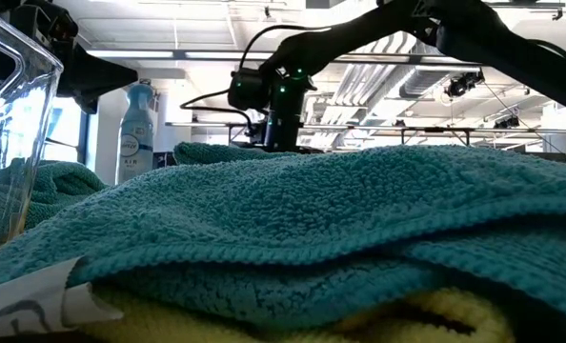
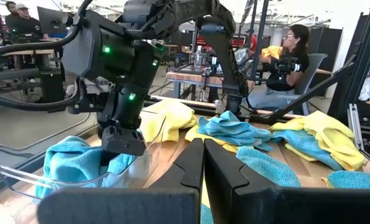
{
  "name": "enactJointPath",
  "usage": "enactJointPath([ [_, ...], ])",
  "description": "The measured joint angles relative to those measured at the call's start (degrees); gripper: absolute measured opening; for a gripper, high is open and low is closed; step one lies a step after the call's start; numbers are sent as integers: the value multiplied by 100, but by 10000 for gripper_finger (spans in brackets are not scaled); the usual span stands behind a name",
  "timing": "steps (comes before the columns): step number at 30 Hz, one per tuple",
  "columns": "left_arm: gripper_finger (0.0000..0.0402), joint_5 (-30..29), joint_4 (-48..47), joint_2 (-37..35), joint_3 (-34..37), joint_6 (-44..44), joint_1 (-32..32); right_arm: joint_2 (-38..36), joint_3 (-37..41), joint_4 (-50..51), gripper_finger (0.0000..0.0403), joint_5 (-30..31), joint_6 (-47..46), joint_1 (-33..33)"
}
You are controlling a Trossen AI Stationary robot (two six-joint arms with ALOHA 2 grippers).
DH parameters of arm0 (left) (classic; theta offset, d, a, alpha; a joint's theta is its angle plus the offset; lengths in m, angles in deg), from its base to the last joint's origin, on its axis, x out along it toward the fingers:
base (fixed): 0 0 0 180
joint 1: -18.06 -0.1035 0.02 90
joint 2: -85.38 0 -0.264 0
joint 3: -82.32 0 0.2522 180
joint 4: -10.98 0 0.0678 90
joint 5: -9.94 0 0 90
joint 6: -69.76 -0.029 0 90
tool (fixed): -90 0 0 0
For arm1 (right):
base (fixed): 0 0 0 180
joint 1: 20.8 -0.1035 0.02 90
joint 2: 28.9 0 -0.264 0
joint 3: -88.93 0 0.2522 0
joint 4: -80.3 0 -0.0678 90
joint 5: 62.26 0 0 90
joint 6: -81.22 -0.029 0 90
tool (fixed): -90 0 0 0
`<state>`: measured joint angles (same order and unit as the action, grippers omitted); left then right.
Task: Sort microfiber towel by color & place in baskets
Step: Put the blue microfiber towel into the top transparent bin
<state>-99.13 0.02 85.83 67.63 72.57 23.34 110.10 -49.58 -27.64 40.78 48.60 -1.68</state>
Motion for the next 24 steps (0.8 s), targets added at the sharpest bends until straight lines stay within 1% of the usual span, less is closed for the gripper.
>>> enactJointPath([
  [5,0,-1,-1,1,-1,0,2,-3,0,11,127,1,59,2],
  [10,0,0,0,0,-2,0,2,-15,-48,37,151,0,72,9],
  [14,0,0,-2,0,0,0,2,-15,-317,264,158,0,152,13],
  [19,0,0,0,1,-1,0,1,-24,-1018,823,158,4,308,3],
  [20,0,0,-2,2,-1,0,2,-72,-1040,818,158,26,388,-8],
  [24,0,1,0,2,-2,0,2,-518,-722,835,158,135,673,-80],
])
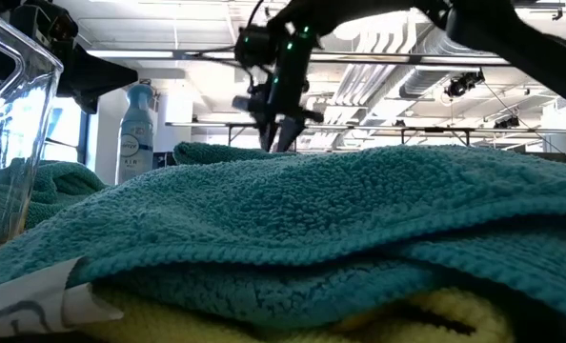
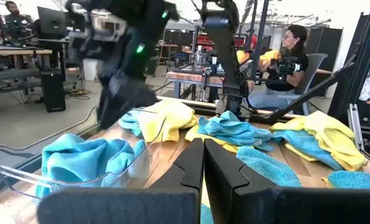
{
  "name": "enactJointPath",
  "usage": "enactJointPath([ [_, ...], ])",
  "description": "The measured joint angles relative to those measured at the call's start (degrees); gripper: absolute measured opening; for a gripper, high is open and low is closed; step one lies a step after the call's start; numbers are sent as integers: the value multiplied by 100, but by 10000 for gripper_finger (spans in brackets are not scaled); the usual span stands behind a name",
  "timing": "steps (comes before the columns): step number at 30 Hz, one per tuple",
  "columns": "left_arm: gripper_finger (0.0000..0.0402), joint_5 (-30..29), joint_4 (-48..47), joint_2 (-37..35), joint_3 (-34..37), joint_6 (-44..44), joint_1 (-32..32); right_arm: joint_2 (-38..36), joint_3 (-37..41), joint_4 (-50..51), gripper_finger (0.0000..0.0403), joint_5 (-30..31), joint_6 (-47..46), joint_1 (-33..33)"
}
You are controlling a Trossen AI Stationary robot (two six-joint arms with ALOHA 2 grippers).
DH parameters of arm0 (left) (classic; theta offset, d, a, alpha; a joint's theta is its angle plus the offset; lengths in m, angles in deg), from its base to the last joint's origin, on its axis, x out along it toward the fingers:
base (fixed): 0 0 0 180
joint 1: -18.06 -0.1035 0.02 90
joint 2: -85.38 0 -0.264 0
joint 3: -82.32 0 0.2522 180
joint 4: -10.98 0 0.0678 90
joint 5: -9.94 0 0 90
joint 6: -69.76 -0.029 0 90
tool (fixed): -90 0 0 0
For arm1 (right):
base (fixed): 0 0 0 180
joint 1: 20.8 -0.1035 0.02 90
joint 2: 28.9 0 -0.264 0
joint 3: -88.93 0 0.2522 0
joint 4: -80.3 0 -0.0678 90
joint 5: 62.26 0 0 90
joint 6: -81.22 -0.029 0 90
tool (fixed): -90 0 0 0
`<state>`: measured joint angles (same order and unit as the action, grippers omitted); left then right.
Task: Sort microfiber towel by color & place in baskets
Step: Put the blue microfiber towel into the top transparent bin
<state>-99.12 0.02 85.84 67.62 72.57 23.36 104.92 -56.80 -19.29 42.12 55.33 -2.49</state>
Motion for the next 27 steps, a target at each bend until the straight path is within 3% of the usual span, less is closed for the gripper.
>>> enactJointPath([
  [5,0,1,-2,0,2,0,0,-464,224,264,158,781,330,-192],
  [10,0,1,0,0,0,0,0,-1135,1036,-225,158,920,477,-361],
  [15,0,-1,1,-2,2,1,0,-2232,2887,-1465,158,880,379,-474],
  [21,0,-1,0,-2,0,2,0,-3949,5338,-3105,158,251,209,-706],
  [27,0,-1,1,-2,1,10,0,-5647,7032,-3896,158,557,140,-1186],
])
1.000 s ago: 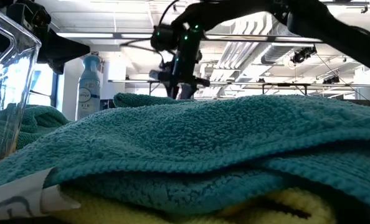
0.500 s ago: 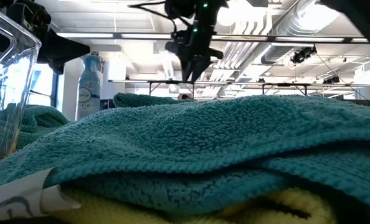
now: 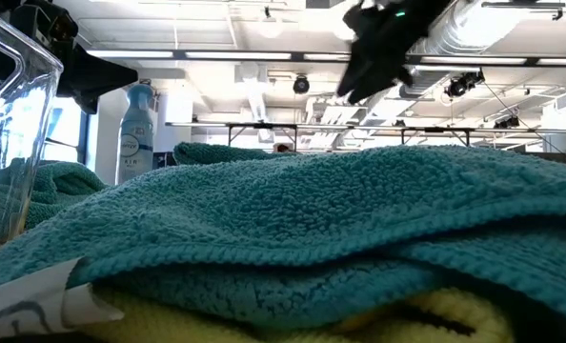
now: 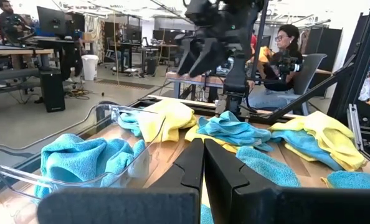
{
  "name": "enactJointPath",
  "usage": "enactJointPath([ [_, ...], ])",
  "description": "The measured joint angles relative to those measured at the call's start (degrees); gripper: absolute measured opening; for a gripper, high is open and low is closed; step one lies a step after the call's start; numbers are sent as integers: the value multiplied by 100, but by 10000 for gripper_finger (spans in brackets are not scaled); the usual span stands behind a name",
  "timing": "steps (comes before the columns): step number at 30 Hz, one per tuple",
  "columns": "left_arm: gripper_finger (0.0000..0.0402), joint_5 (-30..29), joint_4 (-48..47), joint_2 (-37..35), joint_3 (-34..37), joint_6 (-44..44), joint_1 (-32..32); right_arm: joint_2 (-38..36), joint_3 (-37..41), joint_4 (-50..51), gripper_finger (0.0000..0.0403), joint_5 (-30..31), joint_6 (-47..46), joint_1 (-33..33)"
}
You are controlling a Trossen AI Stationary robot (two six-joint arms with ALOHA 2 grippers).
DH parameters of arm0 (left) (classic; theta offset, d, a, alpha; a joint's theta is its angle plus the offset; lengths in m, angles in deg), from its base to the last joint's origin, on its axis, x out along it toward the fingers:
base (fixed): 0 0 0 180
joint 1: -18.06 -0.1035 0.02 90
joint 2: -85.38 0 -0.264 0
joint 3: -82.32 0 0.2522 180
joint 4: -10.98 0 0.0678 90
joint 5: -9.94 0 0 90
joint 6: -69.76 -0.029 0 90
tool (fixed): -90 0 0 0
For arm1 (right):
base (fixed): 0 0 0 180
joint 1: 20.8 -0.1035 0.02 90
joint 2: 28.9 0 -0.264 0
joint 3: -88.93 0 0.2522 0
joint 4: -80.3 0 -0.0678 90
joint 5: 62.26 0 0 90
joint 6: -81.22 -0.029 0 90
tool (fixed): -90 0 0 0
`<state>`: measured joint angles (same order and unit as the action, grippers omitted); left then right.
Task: Sort microfiber towel by color & place in baskets
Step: Put the blue microfiber towel into the top transparent bin
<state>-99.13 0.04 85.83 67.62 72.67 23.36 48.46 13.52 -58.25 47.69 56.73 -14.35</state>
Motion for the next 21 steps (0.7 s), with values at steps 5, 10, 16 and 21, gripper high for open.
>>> enactJointPath([
  [5,0,0,1,0,-1,-3,0,-1076,908,-13,158,199,-42,-331],
  [10,0,-10,9,0,-1,-5,-2,-1777,1556,-3,158,202,-249,-524],
  [16,0,-51,3,0,0,-46,-2,-2124,2048,-3,158,185,-370,-546],
  [21,0,-132,-1,2,-1,-485,-2,-2110,2134,2,158,187,-668,-544],
])
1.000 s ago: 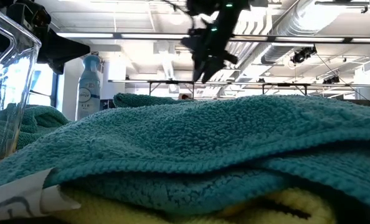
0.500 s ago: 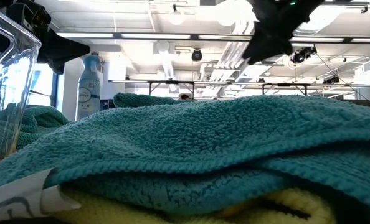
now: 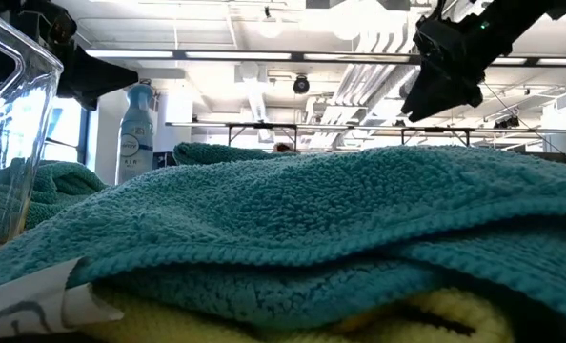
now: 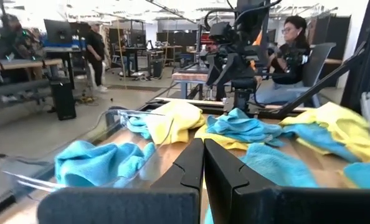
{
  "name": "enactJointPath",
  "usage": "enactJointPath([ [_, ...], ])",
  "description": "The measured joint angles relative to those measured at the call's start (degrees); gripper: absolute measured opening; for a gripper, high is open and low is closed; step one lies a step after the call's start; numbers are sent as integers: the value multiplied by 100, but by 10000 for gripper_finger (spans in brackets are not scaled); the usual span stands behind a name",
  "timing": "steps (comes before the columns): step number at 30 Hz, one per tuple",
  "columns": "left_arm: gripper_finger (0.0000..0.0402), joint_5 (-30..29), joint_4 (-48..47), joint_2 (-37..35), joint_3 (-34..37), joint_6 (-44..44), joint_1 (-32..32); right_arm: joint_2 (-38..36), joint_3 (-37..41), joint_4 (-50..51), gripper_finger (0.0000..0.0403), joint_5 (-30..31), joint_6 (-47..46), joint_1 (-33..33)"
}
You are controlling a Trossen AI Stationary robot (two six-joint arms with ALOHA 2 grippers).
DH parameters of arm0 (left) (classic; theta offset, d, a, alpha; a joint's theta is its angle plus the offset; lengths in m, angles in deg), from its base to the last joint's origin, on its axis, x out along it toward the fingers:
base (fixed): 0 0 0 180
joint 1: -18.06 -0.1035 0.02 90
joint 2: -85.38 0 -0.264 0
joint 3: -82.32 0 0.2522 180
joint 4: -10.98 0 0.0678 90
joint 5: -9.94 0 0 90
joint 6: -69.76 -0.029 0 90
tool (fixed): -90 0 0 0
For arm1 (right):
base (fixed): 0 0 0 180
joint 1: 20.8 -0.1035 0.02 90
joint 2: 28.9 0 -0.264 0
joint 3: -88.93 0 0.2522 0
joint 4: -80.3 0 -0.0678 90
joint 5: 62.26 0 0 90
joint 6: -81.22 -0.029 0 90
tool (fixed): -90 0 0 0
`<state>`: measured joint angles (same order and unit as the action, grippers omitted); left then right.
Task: Sort microfiber towel by color & place in baskets
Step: Put the blue microfiber towel into the top transparent bin
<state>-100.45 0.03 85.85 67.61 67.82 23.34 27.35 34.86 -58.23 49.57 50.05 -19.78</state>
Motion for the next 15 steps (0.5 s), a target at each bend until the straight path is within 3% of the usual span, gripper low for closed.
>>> enactJointPath([
  [7,0,-313,-913,236,-501,126,2,0,0,-10,158,-85,-65,0],
  [15,0,-323,-1537,1561,-1301,614,2,0,0,-10,158,-85,-187,0],
])
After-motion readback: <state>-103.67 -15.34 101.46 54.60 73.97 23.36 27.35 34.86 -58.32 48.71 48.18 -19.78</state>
